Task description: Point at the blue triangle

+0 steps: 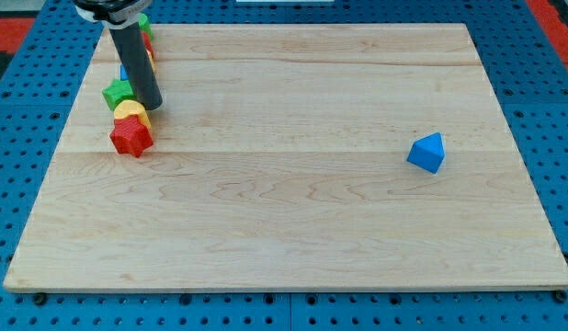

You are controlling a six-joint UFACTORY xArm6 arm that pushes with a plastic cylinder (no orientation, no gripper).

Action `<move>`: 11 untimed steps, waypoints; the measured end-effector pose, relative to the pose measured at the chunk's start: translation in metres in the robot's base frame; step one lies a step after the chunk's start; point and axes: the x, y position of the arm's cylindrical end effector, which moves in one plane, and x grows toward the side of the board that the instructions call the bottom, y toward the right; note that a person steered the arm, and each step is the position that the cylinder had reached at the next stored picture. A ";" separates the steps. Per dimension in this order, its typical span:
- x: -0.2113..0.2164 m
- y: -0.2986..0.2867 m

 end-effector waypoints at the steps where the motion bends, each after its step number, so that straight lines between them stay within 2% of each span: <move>1: 0.009 -0.003; 3: 0.012 0.002; 4: 0.012 0.044; 6: 0.011 0.187; 8: 0.009 0.359; 9: 0.022 0.427; 10: 0.053 0.468; 11: 0.064 0.419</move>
